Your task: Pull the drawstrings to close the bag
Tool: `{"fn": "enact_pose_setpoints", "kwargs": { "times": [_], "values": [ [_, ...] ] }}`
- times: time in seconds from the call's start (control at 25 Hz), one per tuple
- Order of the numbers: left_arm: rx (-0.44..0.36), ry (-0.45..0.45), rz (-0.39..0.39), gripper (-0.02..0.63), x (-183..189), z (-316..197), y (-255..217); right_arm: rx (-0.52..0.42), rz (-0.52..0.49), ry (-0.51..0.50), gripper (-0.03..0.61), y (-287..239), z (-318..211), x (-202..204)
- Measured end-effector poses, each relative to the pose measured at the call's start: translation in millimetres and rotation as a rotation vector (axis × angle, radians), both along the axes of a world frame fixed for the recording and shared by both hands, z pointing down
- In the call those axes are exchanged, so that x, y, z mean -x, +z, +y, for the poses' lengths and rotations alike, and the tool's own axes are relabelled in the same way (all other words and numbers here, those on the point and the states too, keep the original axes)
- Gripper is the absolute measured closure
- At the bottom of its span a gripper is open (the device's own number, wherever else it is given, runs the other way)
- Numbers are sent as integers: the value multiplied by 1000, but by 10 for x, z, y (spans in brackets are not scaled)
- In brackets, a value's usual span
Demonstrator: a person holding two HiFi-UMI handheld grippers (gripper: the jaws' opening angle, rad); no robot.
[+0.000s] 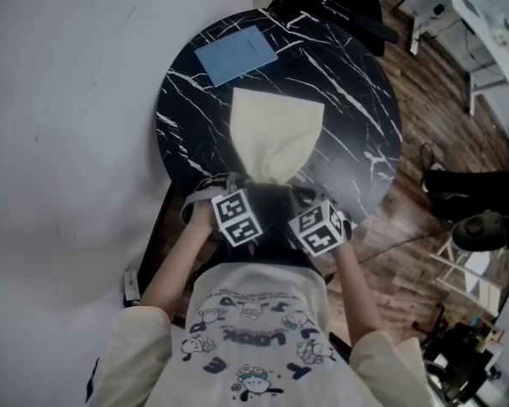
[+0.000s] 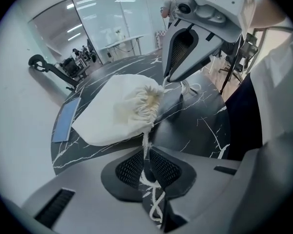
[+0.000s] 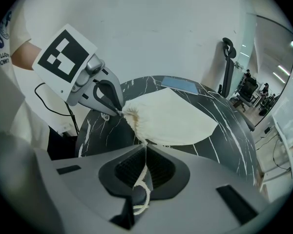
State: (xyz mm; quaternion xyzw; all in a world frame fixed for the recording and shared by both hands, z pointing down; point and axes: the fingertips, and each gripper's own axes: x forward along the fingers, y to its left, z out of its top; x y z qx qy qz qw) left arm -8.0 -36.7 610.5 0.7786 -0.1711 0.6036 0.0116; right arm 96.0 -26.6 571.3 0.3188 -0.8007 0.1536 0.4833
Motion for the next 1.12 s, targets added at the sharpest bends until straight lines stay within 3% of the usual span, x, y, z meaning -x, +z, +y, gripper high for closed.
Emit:
{"fn": "enact_pose_setpoints", "kwargs": {
  "times": [0.12,0.24,0.56,0.68,0.8,0.84,0.92,1.0,1.12],
  "values": [
    [-2,4,-5,560,-4,7,4,-2,-3,8,555,-3,-6,-3],
    [31,-44,45,565,-22,30,-36,-10,2,11,557,-9,-19,-24],
    [101,-363,247,569,125,-108,-239,-31,-19,73,558,-114,-38,-126],
    [88,-445,267,571,224,-175,-274,-25,-46,144,560,-140,-77,-173],
    [-9,-562,146,575,727,-308,-212,-34,0,287,561,-95,-136,-593],
    [3,-607,149,575,907,-326,-184,-11,-33,336,561,-80,-133,-754],
    [90,-684,273,575,1002,-321,-203,55,-168,392,561,-104,-128,-860],
    [124,-642,369,575,784,-289,-301,67,-231,375,561,-153,-146,-715],
    [127,-428,360,572,247,-123,-389,70,-260,315,561,-176,-117,-386]
  ]
}}
